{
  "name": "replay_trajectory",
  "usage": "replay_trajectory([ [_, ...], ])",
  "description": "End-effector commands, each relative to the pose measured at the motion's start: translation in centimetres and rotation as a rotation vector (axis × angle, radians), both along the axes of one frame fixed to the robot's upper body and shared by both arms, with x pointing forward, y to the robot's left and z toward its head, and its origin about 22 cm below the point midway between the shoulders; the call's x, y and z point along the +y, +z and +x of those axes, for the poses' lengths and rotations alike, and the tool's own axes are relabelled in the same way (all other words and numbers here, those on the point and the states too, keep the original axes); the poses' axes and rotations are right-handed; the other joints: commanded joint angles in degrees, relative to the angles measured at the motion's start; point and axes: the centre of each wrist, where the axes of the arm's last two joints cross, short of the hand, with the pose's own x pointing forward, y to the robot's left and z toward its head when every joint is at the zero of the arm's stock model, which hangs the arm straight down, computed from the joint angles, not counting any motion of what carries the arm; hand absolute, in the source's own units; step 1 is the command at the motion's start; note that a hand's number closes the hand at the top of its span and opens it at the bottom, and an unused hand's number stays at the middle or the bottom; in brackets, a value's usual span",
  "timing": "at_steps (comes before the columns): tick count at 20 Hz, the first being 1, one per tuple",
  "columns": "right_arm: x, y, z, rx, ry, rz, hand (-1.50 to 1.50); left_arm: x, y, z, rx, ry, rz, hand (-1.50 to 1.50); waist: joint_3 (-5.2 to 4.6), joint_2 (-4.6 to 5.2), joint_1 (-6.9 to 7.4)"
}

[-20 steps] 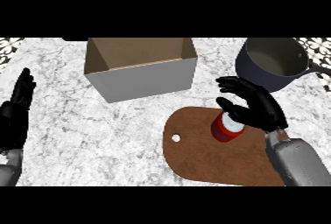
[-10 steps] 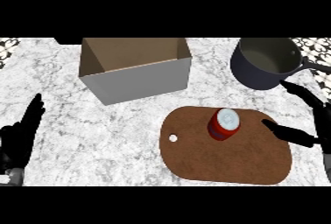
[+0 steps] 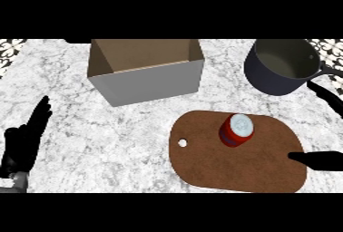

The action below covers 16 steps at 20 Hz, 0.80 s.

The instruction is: Pick the can from the cutting board and place it in the pot

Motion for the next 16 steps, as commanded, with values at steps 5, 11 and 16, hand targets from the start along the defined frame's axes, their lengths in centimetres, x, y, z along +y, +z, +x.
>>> replay_trajectory([
  [5, 5.0, 4.8, 1.8, 0.267, 0.085, -0.227, -1.5, -0.3, 0.3, -0.3, -0.001, -0.033, 0.009, 0.0, -0.08, 0.16, 1.37],
  [11, 7.5, 5.1, 4.7, 0.554, 0.131, -0.391, -1.5, -2.6, -0.4, -0.5, -0.004, -0.046, -0.007, 0.0, -0.07, 0.31, 2.52],
  [16, 11.5, 5.9, 5.9, 0.674, 0.183, -0.417, -1.5, 0.4, 0.9, -0.4, 0.002, -0.024, -0.003, 0.0, 0.0, 0.08, 1.29],
])
